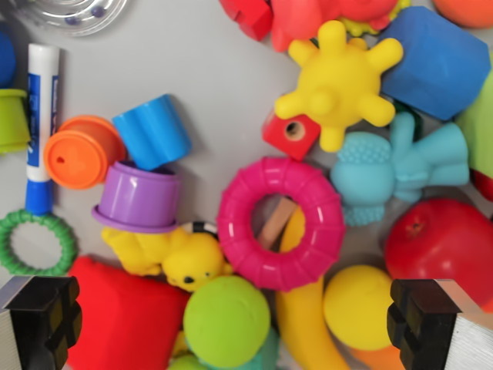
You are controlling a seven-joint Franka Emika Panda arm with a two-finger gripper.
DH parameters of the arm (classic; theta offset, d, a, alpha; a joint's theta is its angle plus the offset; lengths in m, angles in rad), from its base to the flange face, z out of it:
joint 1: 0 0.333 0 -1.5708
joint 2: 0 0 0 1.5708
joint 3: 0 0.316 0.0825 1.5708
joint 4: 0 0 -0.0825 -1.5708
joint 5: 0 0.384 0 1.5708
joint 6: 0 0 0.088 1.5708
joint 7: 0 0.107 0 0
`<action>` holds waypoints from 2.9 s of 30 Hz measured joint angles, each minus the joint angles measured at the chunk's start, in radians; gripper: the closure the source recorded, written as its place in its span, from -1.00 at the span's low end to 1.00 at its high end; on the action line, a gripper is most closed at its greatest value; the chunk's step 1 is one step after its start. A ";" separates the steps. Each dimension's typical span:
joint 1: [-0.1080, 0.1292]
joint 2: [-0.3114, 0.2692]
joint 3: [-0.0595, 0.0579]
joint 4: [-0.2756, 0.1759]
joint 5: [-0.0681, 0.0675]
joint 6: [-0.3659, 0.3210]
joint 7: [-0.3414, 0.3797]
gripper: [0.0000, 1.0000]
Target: Pick an object from the bin
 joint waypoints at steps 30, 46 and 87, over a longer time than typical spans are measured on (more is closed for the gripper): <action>0.015 0.071 0.045 -0.090 -0.016 0.173 -0.285 -1.00; 0.022 0.130 0.074 -0.127 -0.040 0.273 -0.443 -1.00; 0.071 0.378 0.070 -0.106 -0.129 0.517 -0.638 -1.00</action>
